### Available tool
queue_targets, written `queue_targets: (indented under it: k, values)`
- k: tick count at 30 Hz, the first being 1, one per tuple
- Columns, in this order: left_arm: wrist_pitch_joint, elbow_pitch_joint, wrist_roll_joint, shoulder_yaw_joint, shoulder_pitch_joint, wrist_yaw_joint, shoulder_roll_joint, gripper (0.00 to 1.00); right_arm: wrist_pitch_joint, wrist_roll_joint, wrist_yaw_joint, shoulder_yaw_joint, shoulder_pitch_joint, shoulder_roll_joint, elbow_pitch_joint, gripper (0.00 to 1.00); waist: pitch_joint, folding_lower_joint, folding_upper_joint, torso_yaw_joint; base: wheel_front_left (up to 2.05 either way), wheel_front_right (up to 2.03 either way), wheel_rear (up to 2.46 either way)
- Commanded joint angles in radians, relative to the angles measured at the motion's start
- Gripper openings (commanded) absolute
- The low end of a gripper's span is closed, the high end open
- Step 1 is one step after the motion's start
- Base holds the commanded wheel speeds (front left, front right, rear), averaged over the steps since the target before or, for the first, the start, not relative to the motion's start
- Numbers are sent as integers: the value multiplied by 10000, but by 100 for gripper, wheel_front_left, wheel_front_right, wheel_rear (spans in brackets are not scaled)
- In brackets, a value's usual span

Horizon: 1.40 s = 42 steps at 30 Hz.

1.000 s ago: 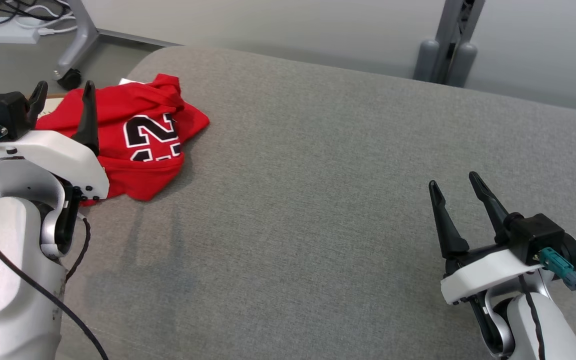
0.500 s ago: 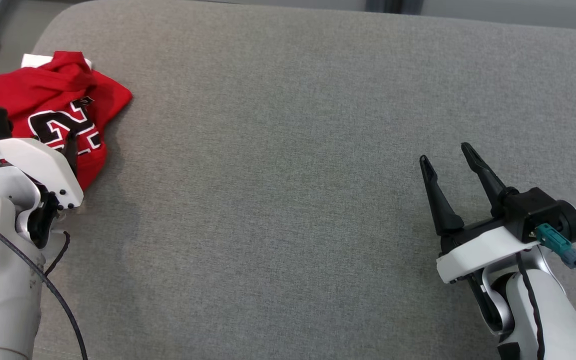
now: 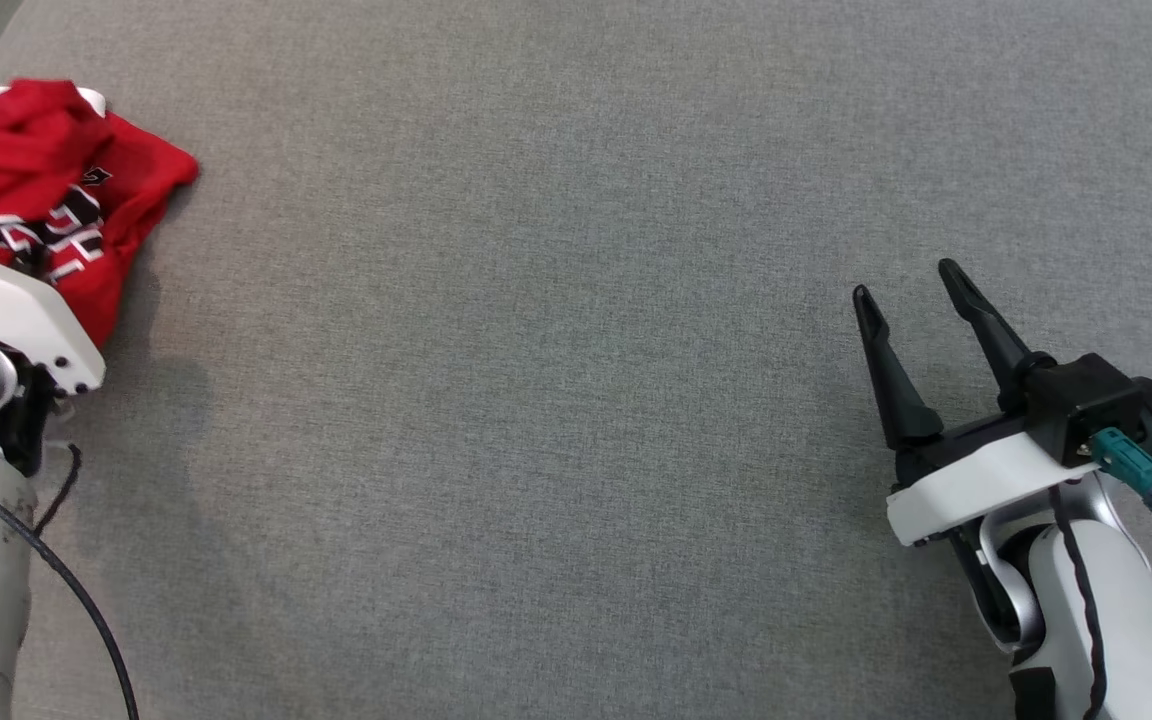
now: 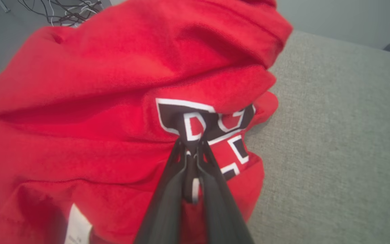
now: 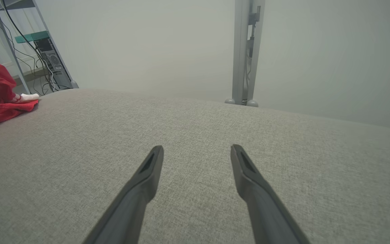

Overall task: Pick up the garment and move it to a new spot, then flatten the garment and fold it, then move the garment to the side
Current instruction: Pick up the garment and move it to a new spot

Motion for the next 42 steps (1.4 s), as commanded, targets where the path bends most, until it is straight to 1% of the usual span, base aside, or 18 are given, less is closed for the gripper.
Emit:
queue_targets:
  k: [1, 2, 7, 8, 13, 17, 20, 25, 28, 31, 34, 38, 42]
  values:
    - [-431, -110, 6, 65, -388, 59, 232, 0, -56, -86, 19, -136, -105, -60, -19, 100, -55, 0, 0, 59, 0, 0, 0]
    - [-431, -110, 6, 65, -388, 59, 232, 0, -56, -86, 19, -136, -105, -60, -19, 100, -55, 0, 0, 59, 0, 0, 0]
    - [-2051, -773, 189, 49, -924, 272, 493, 0, -170, -163, 19, -474, 67, -75, -176, 100, -342, 0, 0, 266, 0, 0, 0]
    - [-2582, -1139, 238, 80, -1029, 359, 593, 0, -216, -158, 19, -570, 158, -51, -218, 100, -526, 0, 0, 312, 0, 0, 0]
    - [-3225, -2640, 311, 96, -640, 463, 629, 0, -303, -72, 19, -714, 322, 36, -283, 100, -1040, 0, 0, 262, 0, 0, 0]
    - [-3363, -4640, 382, 9, 280, 719, 276, 0, -380, -22, 19, -771, 501, 117, -333, 100, -1406, 0, 0, 121, 0, 0, 0]
    - [-3190, -6394, 498, -190, 1352, 1022, 32, 0, -401, 27, 19, -796, 544, 175, -419, 100, -1599, 0, 0, -77, 0, 0, 0]
    - [-2329, -9185, 801, -767, 3366, 1574, -321, 0, -456, 49, 19, -809, 715, 269, -542, 100, -1732, 0, 0, -616, 0, 0, 0]
    - [-1831, -10377, 959, -1255, 4328, 1715, -538, 0, -509, 106, 19, -918, 823, 305, -597, 100, -1722, 0, 0, -960, 0, 0, 0]
    - [-1456, -11109, 1107, -1845, 4957, 1668, -721, 0, -532, 152, 19, -978, 900, 335, -578, 100, -1724, 0, 0, -1375, 0, 0, 0]
    - [-1130, -11505, 1313, -2603, 5269, 1507, -969, 0, -607, 224, 19, -1038, 913, 343, -562, 100, -1693, 0, 0, -1818, 0, 0, 0]
    - [-815, -11575, 1588, -3562, 5339, 1202, -1233, 0, -700, 337, 19, -1028, 941, 354, -504, 100, -1596, 0, 0, -2559, 0, 0, 0]
    - [-650, -11606, 1784, -4311, 5103, 931, -1538, 0, -835, 612, 19, -930, 894, 347, -406, 100, -1490, 0, 0, -3396, 0, 0, 0]
